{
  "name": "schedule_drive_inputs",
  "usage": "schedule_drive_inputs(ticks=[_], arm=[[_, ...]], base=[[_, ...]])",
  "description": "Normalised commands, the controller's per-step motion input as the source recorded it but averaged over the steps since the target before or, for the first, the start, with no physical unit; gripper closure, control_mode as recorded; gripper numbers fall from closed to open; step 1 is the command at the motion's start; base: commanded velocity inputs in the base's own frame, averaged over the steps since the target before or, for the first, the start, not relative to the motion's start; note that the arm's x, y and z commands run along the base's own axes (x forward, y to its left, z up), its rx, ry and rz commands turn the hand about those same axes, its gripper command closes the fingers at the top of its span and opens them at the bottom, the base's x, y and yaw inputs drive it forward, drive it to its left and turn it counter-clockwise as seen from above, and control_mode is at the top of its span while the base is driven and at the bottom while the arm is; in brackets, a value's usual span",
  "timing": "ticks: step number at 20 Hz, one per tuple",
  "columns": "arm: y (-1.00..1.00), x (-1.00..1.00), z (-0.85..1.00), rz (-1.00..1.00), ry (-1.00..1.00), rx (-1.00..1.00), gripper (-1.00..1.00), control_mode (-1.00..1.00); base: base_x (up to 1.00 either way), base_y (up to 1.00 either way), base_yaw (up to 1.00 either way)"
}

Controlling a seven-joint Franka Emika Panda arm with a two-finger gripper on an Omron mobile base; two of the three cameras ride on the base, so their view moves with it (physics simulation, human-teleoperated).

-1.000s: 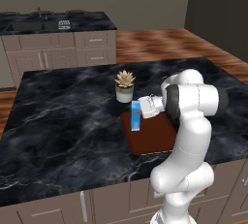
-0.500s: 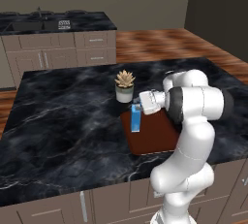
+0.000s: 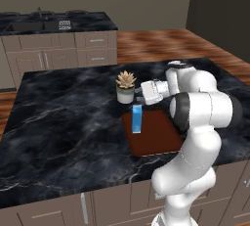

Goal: Take out the milk from the fridge and place it on the tray on the counter. Then take the sugar cube near the tray and place it in the tray.

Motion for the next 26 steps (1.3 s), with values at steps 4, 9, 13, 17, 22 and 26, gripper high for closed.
schedule_drive_inputs(ticks=[4,9,13,17,22,26], arm=[[-0.38,0.01,0.20,-0.09,-0.02,-0.02,-1.00,-1.00],[-0.68,-0.34,0.00,-0.24,0.00,-0.04,-1.00,-1.00],[-0.75,-0.96,0.07,-0.33,-0.05,0.00,-1.00,-1.00],[-0.55,-1.00,0.35,-0.39,0.04,0.11,-1.00,-1.00],[-0.42,-0.66,0.47,-0.47,0.33,0.19,-1.00,-1.00],[-0.52,-0.28,0.39,-0.52,0.54,0.31,-1.00,-1.00]], base=[[0.00,0.00,0.00],[0.00,0.00,0.00],[0.00,0.00,0.00],[0.00,0.00,0.00],[0.00,0.00,0.00],[0.00,0.00,0.00]])
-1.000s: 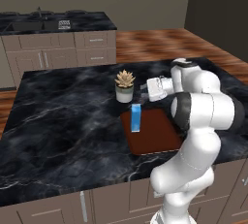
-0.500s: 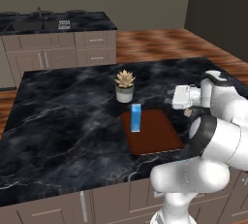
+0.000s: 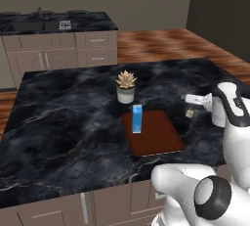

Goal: Take out the milk from the fridge and place it on the tray on the counter. Then take the sugar cube near the tray and place it in the tray.

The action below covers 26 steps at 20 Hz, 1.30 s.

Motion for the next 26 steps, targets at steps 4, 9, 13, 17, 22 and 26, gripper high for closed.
schedule_drive_inputs(ticks=[4,9,13,17,22,26], arm=[[-0.34,-0.26,0.39,-0.50,0.61,0.25,-1.00,-1.00],[-0.19,-0.11,0.07,-0.48,0.66,0.12,-1.00,-1.00],[-0.62,-0.27,-0.03,-0.42,0.53,0.16,-1.00,-1.00],[-0.71,-0.13,0.00,-0.28,0.38,0.22,-1.00,-1.00],[-0.34,-0.01,-0.01,-0.10,0.29,0.10,-1.00,-1.00],[-0.17,0.00,-0.14,0.04,0.06,0.06,-1.00,-1.00]], base=[[0.00,0.00,0.00],[0.00,0.00,0.00],[0.00,0.00,0.00],[0.00,0.00,0.00],[0.00,0.00,0.00],[0.00,0.00,0.00]])
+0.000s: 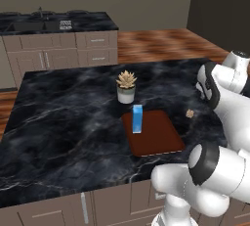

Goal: Take out the milk from the fridge and place it on the tray on the counter. Then take the sugar cube near the tray and place it in the tray.

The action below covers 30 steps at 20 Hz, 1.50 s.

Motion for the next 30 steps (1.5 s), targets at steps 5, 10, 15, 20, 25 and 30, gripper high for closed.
schedule_drive_inputs(ticks=[5,10,15,20,25,30], arm=[[-0.13,0.19,-0.31,0.18,0.00,0.03,-1.00,-1.00],[0.00,0.07,-0.24,0.17,0.00,0.00,-1.00,-1.00],[0.41,0.33,-0.13,0.00,0.00,-0.15,-1.00,-1.00],[0.17,0.19,-0.13,-0.12,0.00,-0.07,-1.00,-1.00],[-0.09,0.02,-0.28,-0.13,0.08,0.01,-1.00,-1.00],[-0.03,0.19,-0.19,-0.13,0.18,0.00,-1.00,-1.00]], base=[[0.00,0.00,0.00],[0.00,0.00,0.00],[0.00,0.00,0.00],[0.00,0.00,0.00],[0.00,0.00,0.00],[0.00,0.00,0.00]])
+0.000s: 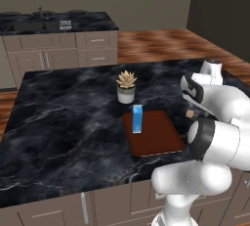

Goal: Take out the milk from the fridge and place it on the tray on the counter. Then take the sugar cube near the tray and place it in the tray.

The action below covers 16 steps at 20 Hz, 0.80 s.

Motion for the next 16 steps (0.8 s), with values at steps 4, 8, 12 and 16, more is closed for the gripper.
schedule_drive_inputs(ticks=[4,8,12,16], arm=[[-0.22,0.23,-0.13,-0.01,0.20,0.04,-1.00,-1.00],[-0.52,0.06,-0.11,0.00,0.07,0.08,-1.00,-1.00],[-0.28,0.03,0.00,0.03,0.00,0.06,-1.00,-1.00],[0.00,0.11,-0.09,0.06,0.00,0.03,-1.00,-1.00]], base=[[0.00,0.00,0.00],[0.00,0.00,0.00],[0.00,0.00,0.00],[0.00,0.00,0.00]])
